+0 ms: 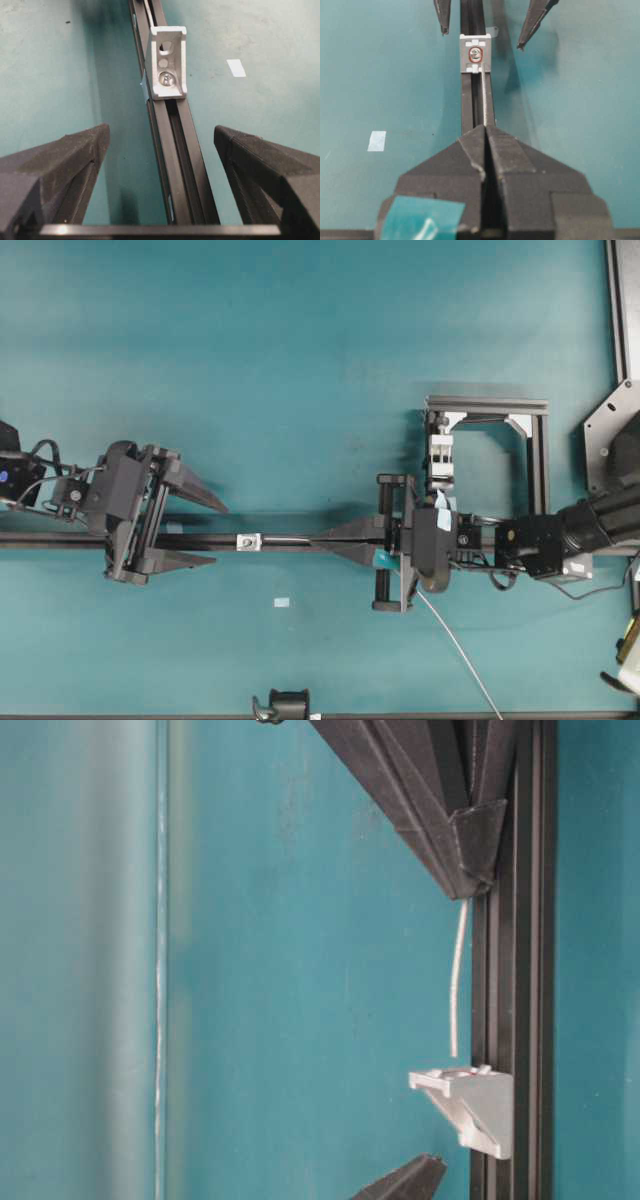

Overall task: Insert the wire into the hole on the left side and pull it with the left arm.
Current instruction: 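Push the wire tip leftward through the bracket hole with the right gripper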

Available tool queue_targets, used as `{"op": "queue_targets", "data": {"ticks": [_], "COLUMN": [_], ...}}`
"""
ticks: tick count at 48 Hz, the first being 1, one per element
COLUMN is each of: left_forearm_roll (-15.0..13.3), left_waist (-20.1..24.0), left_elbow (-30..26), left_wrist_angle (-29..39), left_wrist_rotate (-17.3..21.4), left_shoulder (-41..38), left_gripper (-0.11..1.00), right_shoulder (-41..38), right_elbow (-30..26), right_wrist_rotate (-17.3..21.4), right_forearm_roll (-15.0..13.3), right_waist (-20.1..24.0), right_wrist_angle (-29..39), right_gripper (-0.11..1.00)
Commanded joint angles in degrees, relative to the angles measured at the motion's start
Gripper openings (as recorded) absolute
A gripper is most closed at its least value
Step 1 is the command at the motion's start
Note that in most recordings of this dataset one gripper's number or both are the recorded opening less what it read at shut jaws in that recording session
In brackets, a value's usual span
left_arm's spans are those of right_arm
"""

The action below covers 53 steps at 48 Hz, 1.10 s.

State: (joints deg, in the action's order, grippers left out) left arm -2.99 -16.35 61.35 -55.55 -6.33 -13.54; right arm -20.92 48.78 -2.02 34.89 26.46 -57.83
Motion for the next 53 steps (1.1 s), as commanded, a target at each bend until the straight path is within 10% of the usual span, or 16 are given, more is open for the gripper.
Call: {"op": "queue_targets", "data": {"ticks": [1, 53], "left_forearm_roll": [0.0, 0.0], "left_waist": [0.26, 0.35], "left_elbow": [-0.53, -0.79], "left_wrist_angle": [-0.62, -0.62], "left_wrist_rotate": [0.09, 0.35], "left_shoulder": [1.05, 1.14], "left_gripper": [0.67, 0.67], "right_shoulder": [0.44, -1.67], "right_elbow": [-0.44, -4.83], "right_wrist_rotate": [-0.09, 0.0], "right_forearm_roll": [-0.7, -3.96], "right_waist": [-0.44, -4.22], "right_wrist_angle": [0.09, 3.87], "right_gripper": [0.01, 0.01]}}
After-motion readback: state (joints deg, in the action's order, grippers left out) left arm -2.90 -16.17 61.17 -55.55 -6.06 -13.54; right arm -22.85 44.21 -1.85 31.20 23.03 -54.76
